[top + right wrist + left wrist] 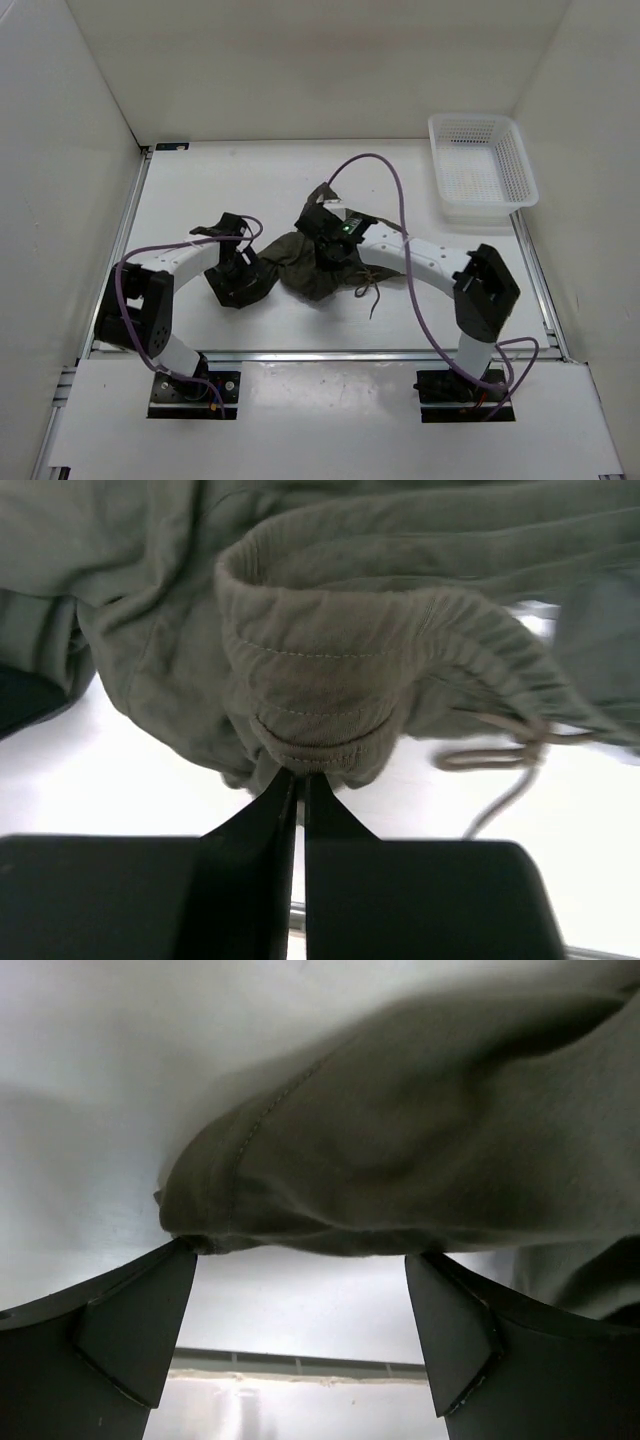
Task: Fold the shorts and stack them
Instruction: Flatten the shorts out
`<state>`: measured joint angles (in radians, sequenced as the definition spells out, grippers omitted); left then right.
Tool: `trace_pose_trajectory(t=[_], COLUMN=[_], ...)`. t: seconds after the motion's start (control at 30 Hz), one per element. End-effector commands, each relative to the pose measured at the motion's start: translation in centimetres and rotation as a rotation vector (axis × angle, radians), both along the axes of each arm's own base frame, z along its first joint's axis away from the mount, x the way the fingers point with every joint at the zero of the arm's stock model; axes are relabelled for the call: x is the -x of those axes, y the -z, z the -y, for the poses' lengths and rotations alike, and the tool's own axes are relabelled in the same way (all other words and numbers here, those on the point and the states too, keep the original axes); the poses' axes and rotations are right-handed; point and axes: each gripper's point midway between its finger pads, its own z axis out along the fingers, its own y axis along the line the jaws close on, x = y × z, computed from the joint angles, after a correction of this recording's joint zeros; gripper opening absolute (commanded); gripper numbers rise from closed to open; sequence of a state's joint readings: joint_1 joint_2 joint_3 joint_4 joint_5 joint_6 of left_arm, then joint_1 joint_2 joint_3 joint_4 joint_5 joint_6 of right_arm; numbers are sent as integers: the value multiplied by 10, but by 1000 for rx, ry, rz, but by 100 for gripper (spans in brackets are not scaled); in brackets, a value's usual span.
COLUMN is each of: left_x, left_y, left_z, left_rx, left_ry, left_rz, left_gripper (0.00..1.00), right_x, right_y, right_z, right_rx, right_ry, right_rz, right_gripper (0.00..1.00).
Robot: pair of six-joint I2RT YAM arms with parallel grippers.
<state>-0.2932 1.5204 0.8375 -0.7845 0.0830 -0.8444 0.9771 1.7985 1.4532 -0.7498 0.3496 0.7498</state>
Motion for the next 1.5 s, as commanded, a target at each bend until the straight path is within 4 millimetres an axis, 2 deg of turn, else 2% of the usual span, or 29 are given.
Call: trace_pose_trajectory(t=[0.0, 0.1, 0.13, 0.2, 0.23, 0.27, 0.43, 0.53, 0.57, 0.63, 0.67, 0.73, 0.77, 0.8, 0.83, 0.87, 0.93, 0.97, 1.0, 1.03, 1.07, 1.1, 1.17, 1.2, 1.23, 1.33, 1.43, 1.47], left_x=[-25, -36, -41, -46, -49, -51, -73, -83, -82, -87, -85, -69, -61, -51, -29, -15, 7, 26, 33, 50, 53, 61, 71, 76, 73, 74, 64, 60], left_y=[-7, -9, -12, -14, -17, -19, -46, -73, -78, -99, -102, -105, -104, -102, -97, -96, -94, -93, -93, -90, -86, -80, -67, -58, -56, -32, -22, -22], left_z=[-4, -13, -15, -22, -22, -24, -33, -36, -36, -36, -35, -26, -17, -9, 6, 19, 38, 54, 63, 76, 79, 79, 82, 79, 85, 88, 99, 101], left_rx=[-22, -32, -30, -31, -29, -27, -34, -32, -35, -35, -25, -16, 10, 35, 70, 121, 158, 171, 177, 183, 163, 140, 104, 82, 90, 64, 55, 46], left_ry=[31, 12, 3, -18, -18, -29, -22, -4, 5, 24, 28, 75, 89, 107, 147, 181, 243, 306, 337, 405, 405, 414, 418, 416, 426, 427, 447, 455], left_rz=[67, 83, 93, 102, 111, 120, 200, 270, 262, 309, 304, 284, 277, 266, 244, 224, 205, 192, 185, 166, 159, 133, 88, 61, 76, 24, 12, 18], left_gripper=[10, 10, 10, 10, 10, 10, 10, 10, 10, 10, 10, 10, 14, 22, 25, 29, 41, 50, 54, 56, 59, 70, 81, 84, 87, 87, 65, 54], right_x=[-13, -9, -7, -4, -1, 4, 12, 15, 17, 15, 14, 13, 12, 11, 10, 8, 4, 3, 0, -4, -6, -8, -11, -13, -14, -16, -16, -16], right_y=[-45, -60, -73, -72, -84, -79, -96, -100, -100, -100, -93, -90, -87, -87, -87, -86, -84, -85, -81, -82, -83, -83, -86, -86, -89, -98, -104, -107], right_z=[35, 63, 69, 95, 102, 115, 161, 177, 179, 182, 184, 183, 183, 181, 181, 179, 180, 177, 180, 181, 177, 180, 182, 186, 190, 195, 202, 201], right_rx=[-25, -25, -53, -21, -53, -29, -6, 5, 2, 10, 31, 43, 53, 46, 46, 47, 40, 29, 32, 28, 20, 22, 16, 17, 18, -4, -32, -45], right_ry=[96, 134, 140, 189, 204, 216, 308, 340, 340, 345, 352, 350, 349, 350, 350, 350, 365, 355, 373, 374, 362, 377, 378, 392, 398, 411, 418, 419], right_rz=[112, 145, 173, 178, 206, 192, 247, 255, 258, 259, 245, 236, 229, 234, 234, 233, 228, 230, 214, 223, 220, 220, 220, 220, 226, 242, 242, 255], right_gripper=[0, 0, 0, 0, 0, 0, 0, 0, 0, 0, 0, 0, 0, 0, 0, 0, 0, 0, 0, 0, 0, 0, 0, 0, 0, 0, 0, 0])
